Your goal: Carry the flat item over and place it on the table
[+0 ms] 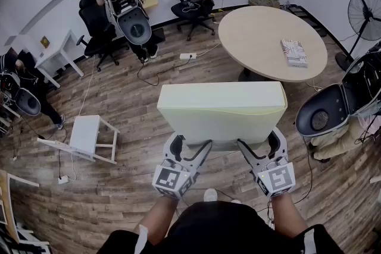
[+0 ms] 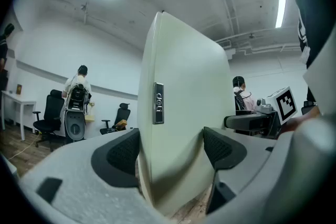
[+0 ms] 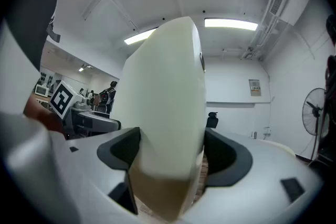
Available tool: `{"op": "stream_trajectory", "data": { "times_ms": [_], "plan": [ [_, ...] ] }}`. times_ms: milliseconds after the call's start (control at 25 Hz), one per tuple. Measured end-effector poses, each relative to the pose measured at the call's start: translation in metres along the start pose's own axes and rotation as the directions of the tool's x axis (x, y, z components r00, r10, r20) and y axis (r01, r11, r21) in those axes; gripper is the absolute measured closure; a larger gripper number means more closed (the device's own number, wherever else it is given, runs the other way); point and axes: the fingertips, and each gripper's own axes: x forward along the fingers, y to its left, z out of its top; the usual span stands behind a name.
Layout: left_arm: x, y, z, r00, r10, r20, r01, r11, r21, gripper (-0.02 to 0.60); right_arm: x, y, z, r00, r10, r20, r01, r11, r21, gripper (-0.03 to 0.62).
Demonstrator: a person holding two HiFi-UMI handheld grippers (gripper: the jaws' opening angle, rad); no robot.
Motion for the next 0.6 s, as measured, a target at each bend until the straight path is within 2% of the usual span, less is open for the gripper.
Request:
{"op": "stream_trajectory", "data": {
  "times_ms": [320,600],
  "plan": [
    [-0.007,0.014,0.001,1.0,0.002,-0.002,-0.002,1.0,0.007,0.212,0.011,0.012,-0.001,1.0,-0.004,0.002,0.004,1.0,0.003,0.23],
    [-0.006,0.033,0.001,0.999,-0.011,0.031,0.011,1.0,0.007,0.21,0.027,0.021,-0.002,1.0,0.0,0.026,-0.001,1.0,0.023,0.229]
  ]
}}
